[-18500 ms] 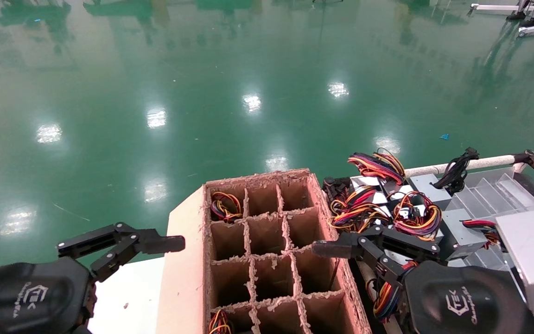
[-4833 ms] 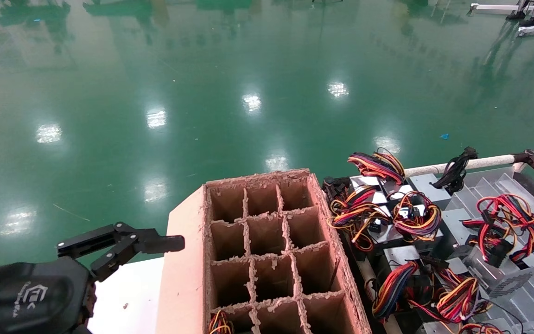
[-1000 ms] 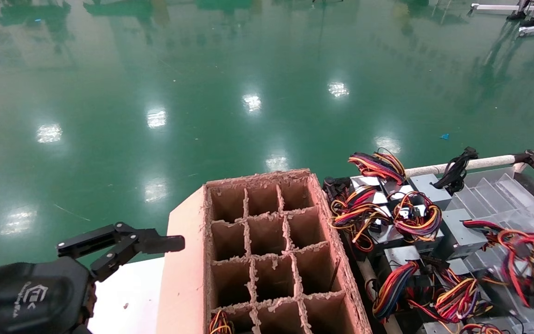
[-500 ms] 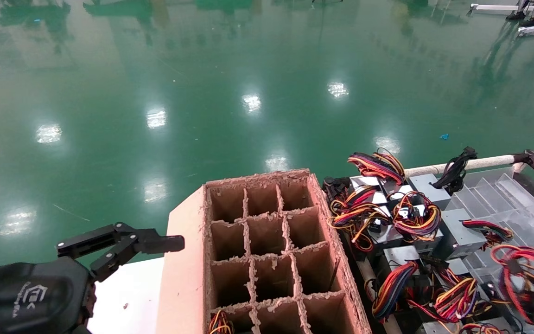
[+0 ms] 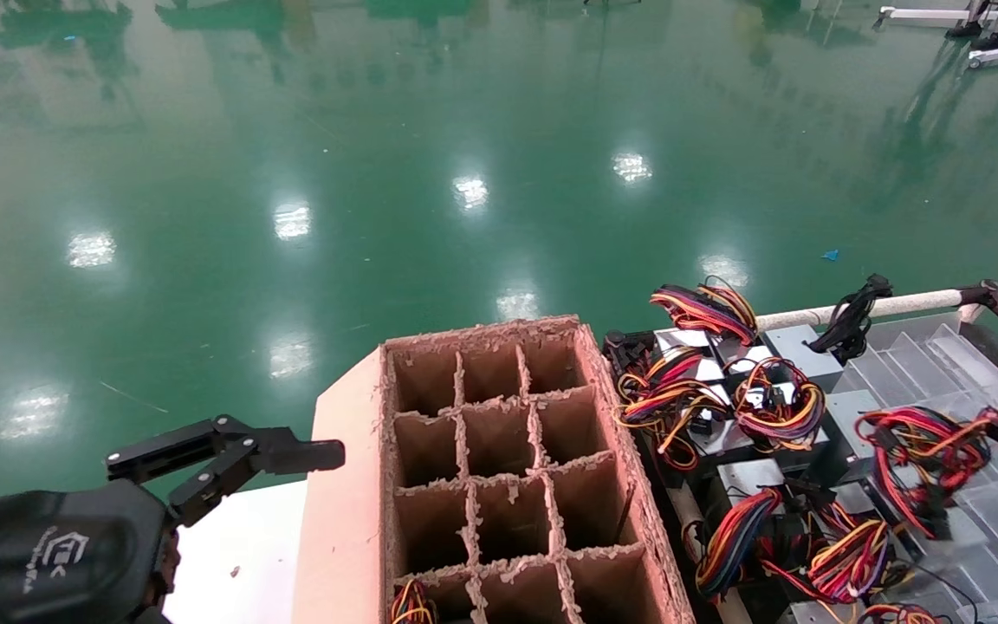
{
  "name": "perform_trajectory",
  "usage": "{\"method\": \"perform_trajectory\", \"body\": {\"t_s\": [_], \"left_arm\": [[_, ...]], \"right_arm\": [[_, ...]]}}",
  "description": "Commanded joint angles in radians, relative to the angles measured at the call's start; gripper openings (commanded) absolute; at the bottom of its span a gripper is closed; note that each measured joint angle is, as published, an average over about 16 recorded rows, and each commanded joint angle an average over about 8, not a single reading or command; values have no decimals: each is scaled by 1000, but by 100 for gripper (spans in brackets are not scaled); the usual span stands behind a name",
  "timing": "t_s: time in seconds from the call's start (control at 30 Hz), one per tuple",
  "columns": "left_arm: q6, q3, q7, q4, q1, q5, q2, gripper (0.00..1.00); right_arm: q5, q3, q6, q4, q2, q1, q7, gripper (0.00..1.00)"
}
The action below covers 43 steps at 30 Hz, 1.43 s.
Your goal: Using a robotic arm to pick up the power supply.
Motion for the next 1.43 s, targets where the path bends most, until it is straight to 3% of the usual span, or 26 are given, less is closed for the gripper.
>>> {"method": "perform_trajectory", "body": {"t_s": [0.03,0.2,0.23,0.9,1.43], "left_arm": [[0,0,0,0,0,0,0,100],[0,0,0,0,0,0,0,100],[0,0,0,0,0,0,0,100],[0,0,0,0,0,0,0,100],[0,1,1,1,0,-1,0,100]], "right_arm": [[-20,-9,8,-11,-14,24,1,28],[-51,-27,25,-33,-33,53,9,90],[-53,-28,27,-36,-35,57,9,99],[-48,-25,22,-30,-31,49,13,100],[-54,-31,29,89,30,102,144,100]]}}
